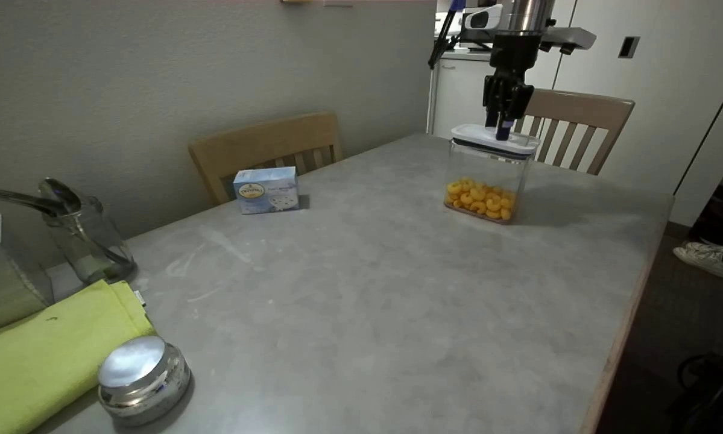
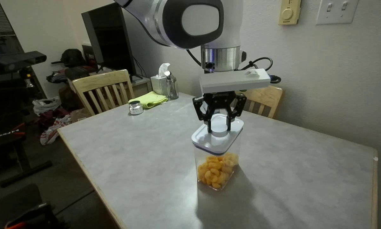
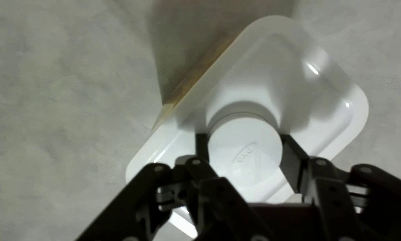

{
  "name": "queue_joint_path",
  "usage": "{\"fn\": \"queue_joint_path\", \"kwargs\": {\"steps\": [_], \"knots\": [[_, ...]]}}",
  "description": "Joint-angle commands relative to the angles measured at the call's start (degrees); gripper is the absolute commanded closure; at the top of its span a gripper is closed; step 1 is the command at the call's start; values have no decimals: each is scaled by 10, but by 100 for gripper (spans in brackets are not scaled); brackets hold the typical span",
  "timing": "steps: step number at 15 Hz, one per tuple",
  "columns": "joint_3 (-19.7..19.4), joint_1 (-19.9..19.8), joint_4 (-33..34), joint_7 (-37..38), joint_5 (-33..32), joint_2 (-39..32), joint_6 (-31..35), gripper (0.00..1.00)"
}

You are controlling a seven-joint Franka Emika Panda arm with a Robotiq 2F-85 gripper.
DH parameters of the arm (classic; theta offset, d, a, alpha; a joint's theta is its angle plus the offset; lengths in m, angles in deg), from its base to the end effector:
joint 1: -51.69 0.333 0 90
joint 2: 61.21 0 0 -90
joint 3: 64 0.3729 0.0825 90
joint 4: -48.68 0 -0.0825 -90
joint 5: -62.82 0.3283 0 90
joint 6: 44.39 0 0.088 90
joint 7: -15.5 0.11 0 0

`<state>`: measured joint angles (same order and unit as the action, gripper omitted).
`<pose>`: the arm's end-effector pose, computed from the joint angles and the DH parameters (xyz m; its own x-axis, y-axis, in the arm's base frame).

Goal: Pick the lid and cover the container

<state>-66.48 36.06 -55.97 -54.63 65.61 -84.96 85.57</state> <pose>0.5957 -0.1899 0.3945 0.6359 0.7713 0.0289 0.7711 -0.6364 0.0188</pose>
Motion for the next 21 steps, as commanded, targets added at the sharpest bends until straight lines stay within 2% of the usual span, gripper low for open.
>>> {"fn": "queue_joint_path", "kwargs": {"steps": [1, 2, 5, 9, 10, 11, 12, 13, 18, 21], "knots": [[4, -4, -20, -2, 15, 3, 22, 22], [3, -3, -23, 0, 14, 4, 24, 20], [0, 2, -29, 10, 4, 13, 34, 1], [-6, 11, -37, 37, -9, 37, 48, 0], [-9, 15, -38, 54, -15, 43, 46, 3], [-12, 19, -38, 79, -19, 49, 40, 26], [-14, 23, -37, 107, -20, 55, 32, 27], [-18, 27, -38, 141, -25, 58, 29, 33], [-26, 38, -47, 294, -38, 62, 15, 69], [-22, 35, -54, 343, -35, 55, 24, 89]]}}
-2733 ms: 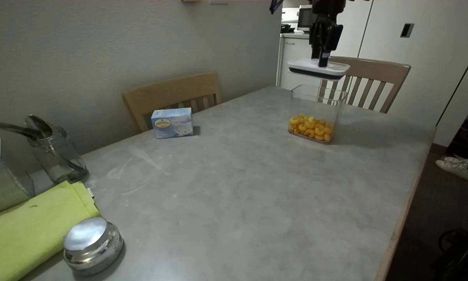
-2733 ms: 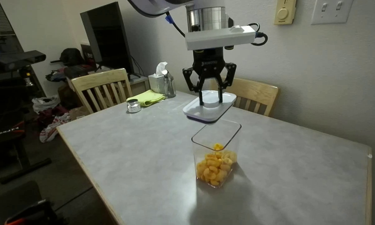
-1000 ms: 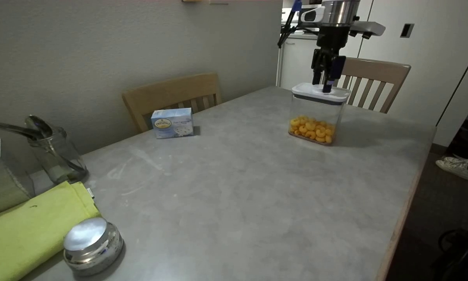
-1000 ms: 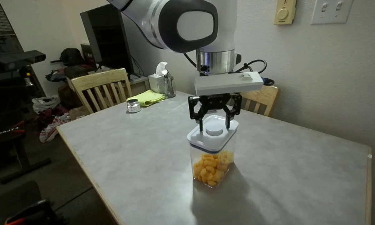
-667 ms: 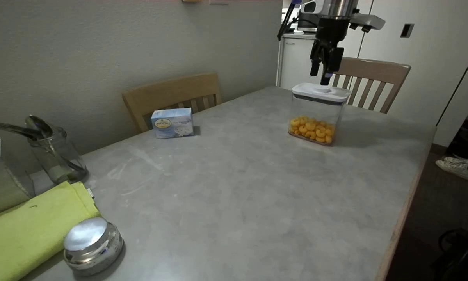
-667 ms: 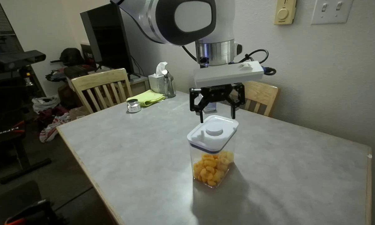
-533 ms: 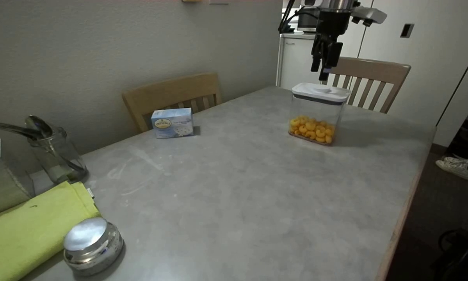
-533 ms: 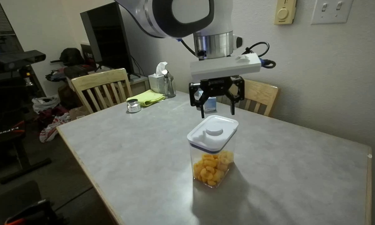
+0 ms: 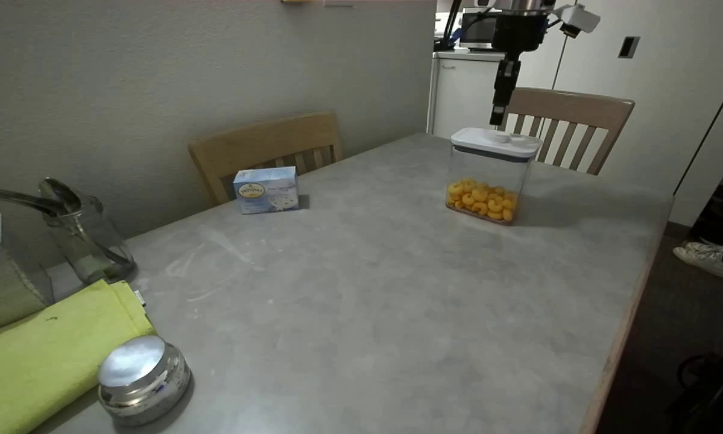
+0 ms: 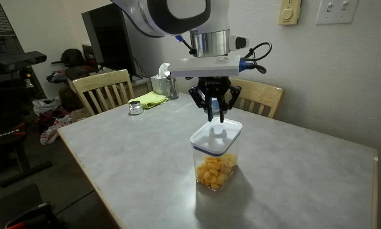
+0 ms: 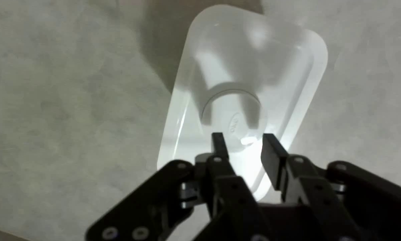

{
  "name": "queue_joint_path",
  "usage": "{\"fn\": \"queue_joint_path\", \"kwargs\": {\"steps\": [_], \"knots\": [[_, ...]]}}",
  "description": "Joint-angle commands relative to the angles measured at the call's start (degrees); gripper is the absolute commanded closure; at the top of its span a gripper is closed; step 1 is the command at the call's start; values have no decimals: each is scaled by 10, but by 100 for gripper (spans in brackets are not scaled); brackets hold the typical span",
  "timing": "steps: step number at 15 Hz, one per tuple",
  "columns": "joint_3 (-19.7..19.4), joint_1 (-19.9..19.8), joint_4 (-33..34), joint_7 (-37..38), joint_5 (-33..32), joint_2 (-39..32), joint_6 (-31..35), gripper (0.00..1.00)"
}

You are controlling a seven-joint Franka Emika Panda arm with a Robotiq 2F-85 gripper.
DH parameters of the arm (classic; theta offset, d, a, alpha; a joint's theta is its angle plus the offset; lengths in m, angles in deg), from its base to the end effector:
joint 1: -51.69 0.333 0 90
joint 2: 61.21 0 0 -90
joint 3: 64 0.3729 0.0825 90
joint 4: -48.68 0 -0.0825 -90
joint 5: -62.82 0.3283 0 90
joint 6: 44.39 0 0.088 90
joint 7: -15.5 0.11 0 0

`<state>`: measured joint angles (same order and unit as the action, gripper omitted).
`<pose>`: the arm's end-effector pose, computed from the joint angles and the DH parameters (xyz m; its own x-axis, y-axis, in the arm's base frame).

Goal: Pick the lid and cover the container

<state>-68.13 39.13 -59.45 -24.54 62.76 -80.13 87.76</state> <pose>0.5837 -0.1703 0.4258 0.9138 0.4028 0.0531 0.3985 -0.9140 0.0762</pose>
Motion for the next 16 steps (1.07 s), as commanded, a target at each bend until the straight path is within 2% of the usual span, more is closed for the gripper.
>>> {"fn": "queue_joint_path", "kwargs": {"steps": [1, 6, 13, 16], "knots": [[-5, 4, -22, 54, -7, 6, 3, 98], [0, -2, -32, 82, -1, 1, 19, 100], [0, -15, -40, 106, 2, -56, 92, 100], [4, -19, -39, 105, 6, -60, 105, 100]]}}
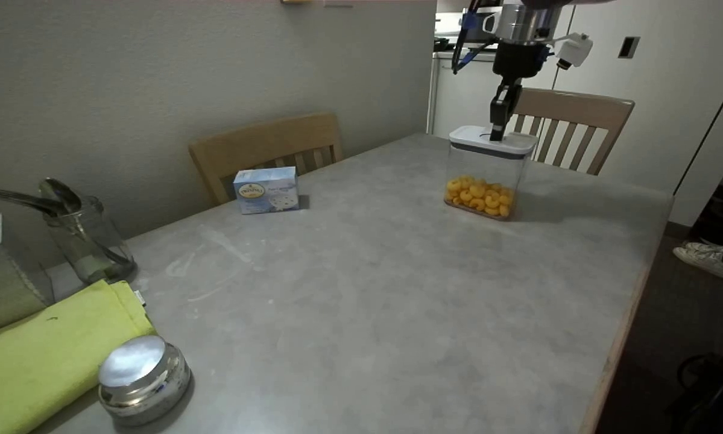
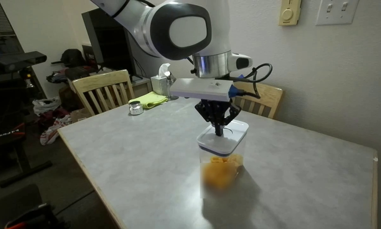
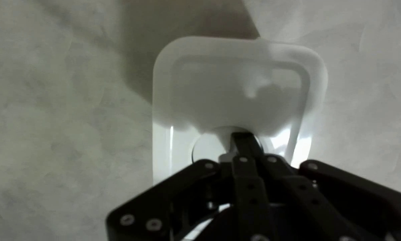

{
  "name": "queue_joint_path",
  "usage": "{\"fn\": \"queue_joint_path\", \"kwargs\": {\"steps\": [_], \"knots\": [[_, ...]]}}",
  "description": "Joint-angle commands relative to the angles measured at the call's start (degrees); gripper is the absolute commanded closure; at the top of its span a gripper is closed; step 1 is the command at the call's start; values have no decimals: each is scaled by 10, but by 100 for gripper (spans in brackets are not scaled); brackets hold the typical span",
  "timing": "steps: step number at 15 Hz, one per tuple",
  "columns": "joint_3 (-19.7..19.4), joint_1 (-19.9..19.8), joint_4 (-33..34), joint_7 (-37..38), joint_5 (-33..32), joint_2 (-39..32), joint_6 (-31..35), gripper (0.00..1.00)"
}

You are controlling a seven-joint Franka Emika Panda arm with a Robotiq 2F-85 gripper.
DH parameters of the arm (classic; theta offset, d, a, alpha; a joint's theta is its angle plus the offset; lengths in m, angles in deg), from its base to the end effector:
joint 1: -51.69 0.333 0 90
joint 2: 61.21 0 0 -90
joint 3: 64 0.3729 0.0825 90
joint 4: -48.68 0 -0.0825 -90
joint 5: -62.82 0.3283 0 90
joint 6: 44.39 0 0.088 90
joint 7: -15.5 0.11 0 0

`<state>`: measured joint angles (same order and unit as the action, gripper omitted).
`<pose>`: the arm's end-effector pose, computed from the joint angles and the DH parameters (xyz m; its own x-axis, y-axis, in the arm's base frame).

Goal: Pick the lid and cover the container

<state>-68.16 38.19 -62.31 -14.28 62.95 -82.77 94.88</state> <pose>0.5842 -0.1811 0.3898 0.9719 0.2175 0.0899 0.2106 -0.9743 0.0803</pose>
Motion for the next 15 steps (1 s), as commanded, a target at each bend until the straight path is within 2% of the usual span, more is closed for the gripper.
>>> {"fn": "queue_joint_path", "kwargs": {"steps": [1, 11, 12, 13, 15], "knots": [[6, -9, -11, 1, 6, -25, 32, 100], [19, 15, -11, -14, -11, 69, -3, 100], [16, 18, -8, -6, -13, 75, -12, 74], [12, 21, -4, 8, -15, 79, -23, 73], [4, 26, -2, 40, -22, 87, -37, 61]]}}
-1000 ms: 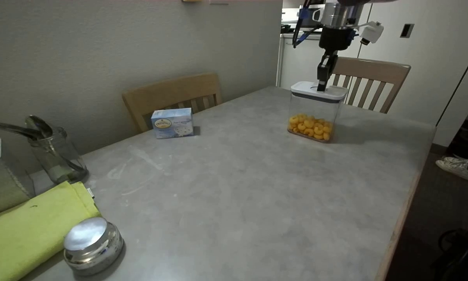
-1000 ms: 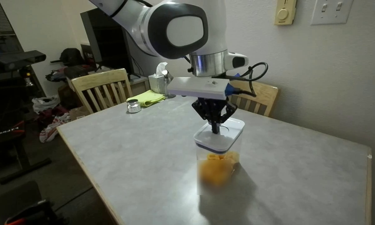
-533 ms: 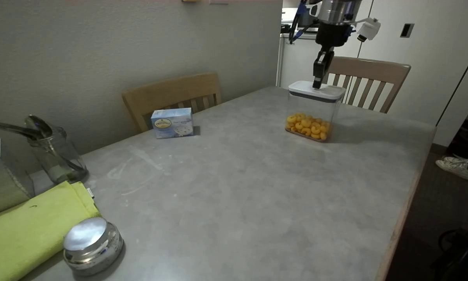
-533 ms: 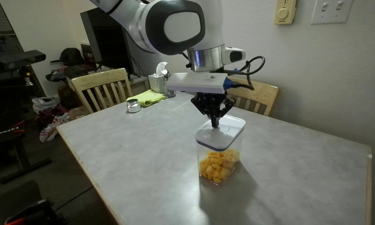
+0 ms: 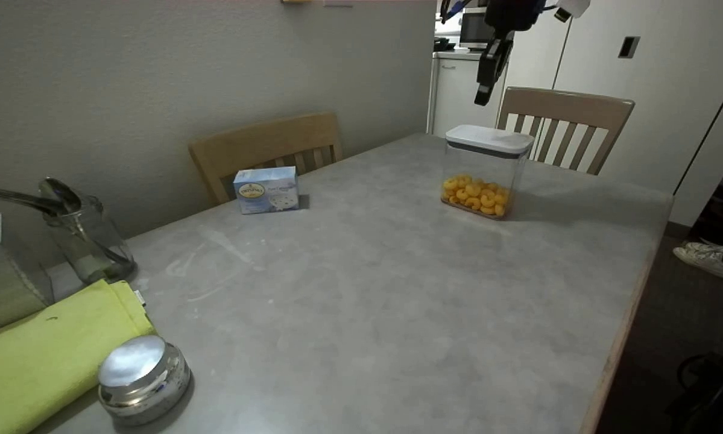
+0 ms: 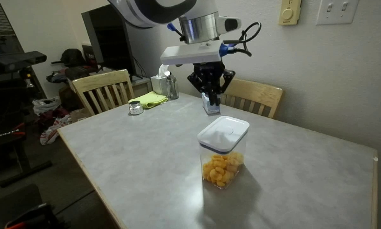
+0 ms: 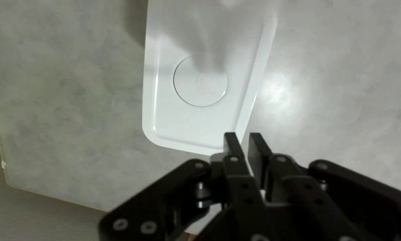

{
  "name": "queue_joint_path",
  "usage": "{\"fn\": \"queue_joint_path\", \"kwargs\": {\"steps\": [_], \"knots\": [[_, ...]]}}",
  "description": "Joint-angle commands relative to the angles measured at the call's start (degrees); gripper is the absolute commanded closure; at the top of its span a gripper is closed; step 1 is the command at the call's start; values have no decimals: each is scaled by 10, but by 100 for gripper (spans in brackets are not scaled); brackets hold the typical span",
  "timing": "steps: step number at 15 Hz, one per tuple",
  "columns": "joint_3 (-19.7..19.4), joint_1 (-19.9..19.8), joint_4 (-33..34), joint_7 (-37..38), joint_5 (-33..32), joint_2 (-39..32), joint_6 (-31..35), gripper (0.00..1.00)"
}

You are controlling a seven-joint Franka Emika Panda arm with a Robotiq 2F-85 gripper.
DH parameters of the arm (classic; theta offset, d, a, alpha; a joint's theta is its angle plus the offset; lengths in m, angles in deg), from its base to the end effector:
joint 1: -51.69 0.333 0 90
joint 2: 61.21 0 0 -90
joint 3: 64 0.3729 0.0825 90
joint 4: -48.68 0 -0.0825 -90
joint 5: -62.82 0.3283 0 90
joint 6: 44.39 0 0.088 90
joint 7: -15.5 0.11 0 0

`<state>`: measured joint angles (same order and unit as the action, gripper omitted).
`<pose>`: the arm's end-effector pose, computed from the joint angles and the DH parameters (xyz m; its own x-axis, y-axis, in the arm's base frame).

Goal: Pick the lid and cover the container

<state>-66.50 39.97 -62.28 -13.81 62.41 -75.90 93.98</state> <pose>0.5814 -0.1451 0.4607 0.9440 0.2740 0.1839 0.2545 -0.9593 0.1226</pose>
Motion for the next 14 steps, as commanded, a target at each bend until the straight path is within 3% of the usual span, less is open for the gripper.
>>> {"fn": "queue_joint_path", "kwargs": {"steps": [1, 8, 10, 14], "knots": [[-15, 9, -1, 50, -17, 22, -35, 53], [-17, 16, -6, 97, -27, 36, -51, 5], [-16, 18, -2, 98, -24, 31, -47, 0], [-14, 25, -1, 105, -28, 22, -44, 0]]}}
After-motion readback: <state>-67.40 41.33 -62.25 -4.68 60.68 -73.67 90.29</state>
